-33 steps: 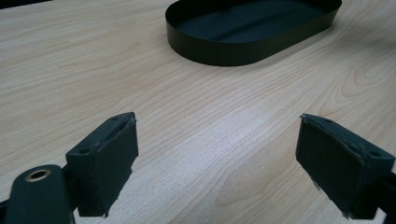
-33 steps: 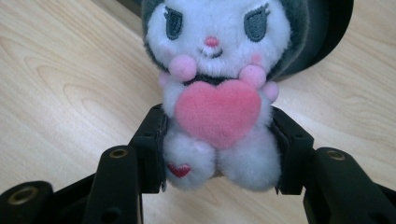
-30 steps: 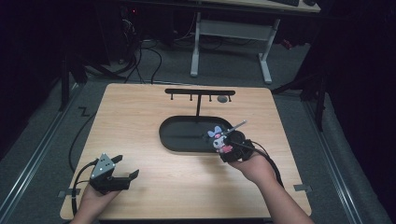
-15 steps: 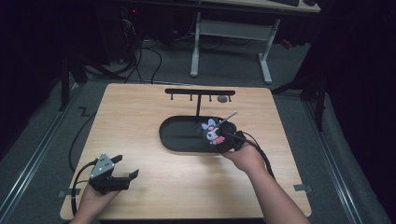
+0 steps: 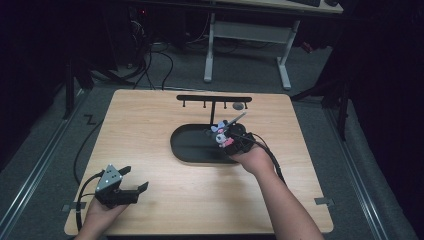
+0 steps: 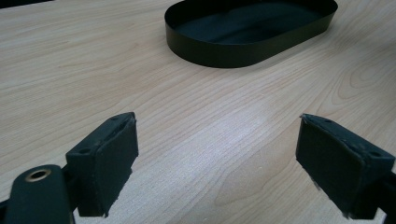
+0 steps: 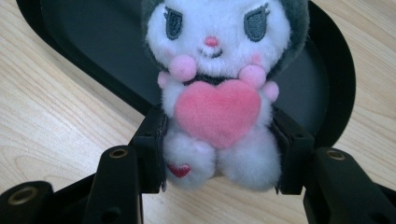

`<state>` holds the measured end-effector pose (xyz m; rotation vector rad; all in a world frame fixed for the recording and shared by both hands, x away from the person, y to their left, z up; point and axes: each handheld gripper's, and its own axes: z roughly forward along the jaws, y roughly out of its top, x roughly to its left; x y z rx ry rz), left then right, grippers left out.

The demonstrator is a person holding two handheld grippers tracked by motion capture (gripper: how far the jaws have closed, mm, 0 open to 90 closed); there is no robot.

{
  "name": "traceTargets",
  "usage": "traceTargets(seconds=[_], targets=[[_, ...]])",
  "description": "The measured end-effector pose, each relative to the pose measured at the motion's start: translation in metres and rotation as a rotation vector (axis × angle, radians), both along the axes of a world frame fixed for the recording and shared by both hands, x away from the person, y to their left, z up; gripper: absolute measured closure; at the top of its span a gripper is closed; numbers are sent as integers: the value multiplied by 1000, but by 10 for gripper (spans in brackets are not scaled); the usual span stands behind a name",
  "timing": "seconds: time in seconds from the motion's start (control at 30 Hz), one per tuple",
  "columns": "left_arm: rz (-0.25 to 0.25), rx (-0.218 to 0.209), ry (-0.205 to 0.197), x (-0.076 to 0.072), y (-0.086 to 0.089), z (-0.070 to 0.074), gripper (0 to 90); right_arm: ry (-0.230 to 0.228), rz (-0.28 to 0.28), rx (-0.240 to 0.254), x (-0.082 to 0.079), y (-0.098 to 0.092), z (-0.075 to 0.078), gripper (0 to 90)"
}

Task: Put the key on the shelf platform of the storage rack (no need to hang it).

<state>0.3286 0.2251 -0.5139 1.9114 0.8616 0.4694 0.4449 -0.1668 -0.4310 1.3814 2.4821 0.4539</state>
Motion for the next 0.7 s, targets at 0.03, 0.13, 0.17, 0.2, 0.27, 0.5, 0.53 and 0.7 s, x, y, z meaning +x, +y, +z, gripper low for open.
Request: traceTargets(seconds=[0.03, 0.13, 0.17, 0.2, 0.27, 0.5, 0.53, 0.7], targets=[[0, -1, 0, 0, 0, 0, 138, 0, 0, 0, 0, 0, 0, 482], [1, -1, 0, 0, 0, 0, 138, 0, -6, 6, 4, 1, -1, 483], [1, -2, 1, 0, 0, 0, 138, 1, -2, 6, 5, 1, 0, 483], [1, -2, 1, 0, 0, 0, 138, 0, -7, 2, 6, 2, 0, 483], [0, -3, 1, 0, 0, 0, 138, 2, -3, 8, 8, 3, -1, 483], [0, -3, 1, 0, 1, 0, 136, 4, -20, 7, 14, 2, -2, 483], [0, -3, 0, 0, 1, 0, 136, 4, -23, 2, 15, 2, -3, 483], [1, -3, 1, 0, 1, 0, 136, 8, -45, -5, 21, -2, -8, 483]])
